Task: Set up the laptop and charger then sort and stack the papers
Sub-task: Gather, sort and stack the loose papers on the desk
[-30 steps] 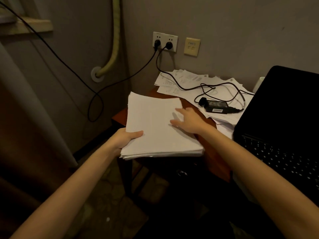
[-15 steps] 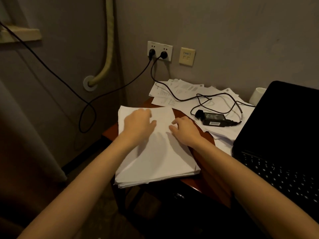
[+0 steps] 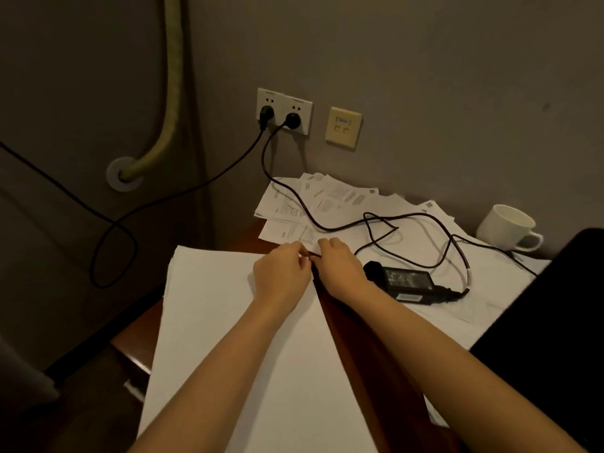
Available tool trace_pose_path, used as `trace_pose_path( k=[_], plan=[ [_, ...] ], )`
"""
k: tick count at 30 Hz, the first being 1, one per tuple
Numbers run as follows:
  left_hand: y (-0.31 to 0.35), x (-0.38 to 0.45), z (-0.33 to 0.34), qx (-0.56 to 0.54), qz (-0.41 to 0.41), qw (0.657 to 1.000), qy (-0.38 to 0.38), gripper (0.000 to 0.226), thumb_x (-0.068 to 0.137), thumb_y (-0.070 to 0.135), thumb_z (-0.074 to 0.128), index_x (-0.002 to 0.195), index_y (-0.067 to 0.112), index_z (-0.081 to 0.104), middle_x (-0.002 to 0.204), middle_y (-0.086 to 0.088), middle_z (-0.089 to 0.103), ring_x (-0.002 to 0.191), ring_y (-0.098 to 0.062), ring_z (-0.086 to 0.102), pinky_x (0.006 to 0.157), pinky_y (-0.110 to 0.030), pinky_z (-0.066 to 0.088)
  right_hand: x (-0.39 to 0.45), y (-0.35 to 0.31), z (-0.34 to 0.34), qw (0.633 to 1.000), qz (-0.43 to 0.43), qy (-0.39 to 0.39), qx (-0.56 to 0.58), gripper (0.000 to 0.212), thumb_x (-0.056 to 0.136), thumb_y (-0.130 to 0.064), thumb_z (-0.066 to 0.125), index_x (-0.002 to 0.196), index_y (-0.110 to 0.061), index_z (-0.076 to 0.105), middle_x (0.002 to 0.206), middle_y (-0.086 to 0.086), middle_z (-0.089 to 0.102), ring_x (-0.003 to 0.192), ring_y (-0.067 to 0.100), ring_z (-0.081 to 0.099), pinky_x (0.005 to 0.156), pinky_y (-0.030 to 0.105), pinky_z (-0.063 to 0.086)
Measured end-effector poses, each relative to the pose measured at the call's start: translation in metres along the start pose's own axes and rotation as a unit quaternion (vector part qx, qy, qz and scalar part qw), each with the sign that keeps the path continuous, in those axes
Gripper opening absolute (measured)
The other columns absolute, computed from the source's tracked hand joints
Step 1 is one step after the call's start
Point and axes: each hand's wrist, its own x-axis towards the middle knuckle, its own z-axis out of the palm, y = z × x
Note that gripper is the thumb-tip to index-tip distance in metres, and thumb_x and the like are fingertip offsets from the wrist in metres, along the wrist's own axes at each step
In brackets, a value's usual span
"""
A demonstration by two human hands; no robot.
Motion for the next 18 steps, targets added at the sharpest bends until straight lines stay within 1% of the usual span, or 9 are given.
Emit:
trace_pose_path(
  k=[3, 5, 8, 9, 11, 12, 13, 15, 18],
  plan=[
    [-0.004, 0.004, 0.004, -0.023, -0.022, 0.999, 0.016, 0.019, 0.094, 0.033, 0.054, 0.107, 0.026, 0.066, 0.101, 0.006, 0.07, 0.081, -0.011, 0.059, 0.066, -0.018, 0.042, 0.014, 0.009, 0.002, 0.998, -0.012, 0.008, -0.065, 0.045, 0.099, -0.042, 0.037, 0.131, -0.01, 0.04, 0.125, 0.014, 0.048, 0.116, 0.028, 0.045, 0.089, 0.034, 0.041],
    [-0.004, 0.006, 0.003, -0.03, -0.035, 0.999, 0.018, 0.021, 0.094, 0.035, 0.055, 0.11, 0.026, 0.065, 0.103, 0.006, 0.07, 0.085, -0.012, 0.061, 0.069, -0.018, 0.043, 0.018, 0.014, 0.001, 0.993, -0.03, 0.011, -0.11, 0.048, 0.099, -0.045, 0.034, 0.133, -0.01, 0.037, 0.123, 0.015, 0.05, 0.113, 0.029, 0.049, 0.085, 0.036, 0.045],
    [-0.004, 0.007, 0.004, -0.026, -0.043, 0.999, 0.02, 0.022, 0.094, 0.035, 0.054, 0.112, 0.027, 0.065, 0.104, 0.007, 0.069, 0.081, -0.01, 0.056, 0.07, -0.017, 0.041, 0.02, 0.016, -0.002, 0.979, -0.076, 0.006, -0.19, 0.043, 0.101, -0.032, 0.036, 0.136, -0.008, 0.035, 0.117, 0.017, 0.056, 0.101, 0.03, 0.058, 0.073, 0.036, 0.049],
    [-0.005, 0.007, 0.004, -0.026, -0.046, 0.998, 0.022, 0.023, 0.094, 0.035, 0.054, 0.113, 0.027, 0.065, 0.104, 0.007, 0.069, 0.082, -0.01, 0.056, 0.07, -0.017, 0.041, 0.019, 0.015, -0.002, 0.972, -0.085, 0.002, -0.218, 0.042, 0.097, -0.027, 0.047, 0.133, -0.005, 0.041, 0.107, 0.019, 0.061, 0.09, 0.029, 0.062, 0.064, 0.035, 0.05],
    [-0.005, 0.008, 0.003, -0.026, -0.05, 0.998, 0.025, 0.023, 0.094, 0.035, 0.054, 0.113, 0.027, 0.065, 0.104, 0.007, 0.069, 0.084, -0.011, 0.058, 0.07, -0.017, 0.041, 0.017, 0.009, -0.01, 0.966, -0.069, -0.008, -0.249, 0.043, 0.068, -0.023, 0.079, 0.102, -0.002, 0.065, 0.071, 0.015, 0.065, 0.053, 0.023, 0.062, 0.041, 0.025, 0.042],
    [-0.005, 0.008, 0.003, -0.027, -0.051, 0.998, 0.027, 0.023, 0.094, 0.035, 0.055, 0.112, 0.027, 0.065, 0.104, 0.007, 0.069, 0.083, -0.011, 0.057, 0.07, -0.017, 0.041, 0.017, 0.008, -0.011, 0.966, -0.071, 0.023, -0.247, 0.041, 0.057, -0.022, 0.085, 0.09, -0.004, 0.068, 0.063, 0.011, 0.063, 0.046, 0.021, 0.059, 0.037, 0.023, 0.038],
    [-0.005, 0.009, 0.004, -0.027, -0.051, 0.998, 0.029, 0.022, 0.094, 0.035, 0.054, 0.112, 0.027, 0.065, 0.104, 0.007, 0.069, 0.081, -0.01, 0.055, 0.07, -0.017, 0.041, 0.017, 0.007, -0.014, 0.971, -0.061, 0.001, -0.233, 0.038, 0.063, -0.021, 0.082, 0.094, -0.004, 0.065, 0.071, 0.011, 0.065, 0.054, 0.021, 0.062, 0.042, 0.025, 0.038],
    [-0.003, 0.01, 0.004, -0.02, -0.054, 0.998, 0.032, 0.022, 0.094, 0.036, 0.054, 0.112, 0.028, 0.064, 0.106, 0.007, 0.069, 0.081, -0.01, 0.056, 0.07, -0.017, 0.041, 0.016, 0.009, -0.01, 0.982, -0.055, 0.001, -0.183, 0.028, 0.092, -0.02, 0.056, 0.115, -0.004, 0.051, 0.104, 0.012, 0.062, 0.088, 0.026, 0.063, 0.063, 0.03, 0.042],
    [-0.001, 0.011, 0.006, 0.005, -0.053, 0.998, 0.034, 0.025, 0.095, 0.037, 0.052, 0.115, 0.028, 0.062, 0.109, 0.007, 0.068, 0.089, -0.015, 0.063, 0.074, -0.019, 0.045, 0.011, 0.013, 0.003, 0.988, -0.042, 0.04, -0.144, 0.036, 0.102, -0.034, 0.034, 0.123, -0.006, 0.045, 0.116, 0.013, 0.055, 0.105, 0.027, 0.054, 0.079, 0.032, 0.045]
  ],
)
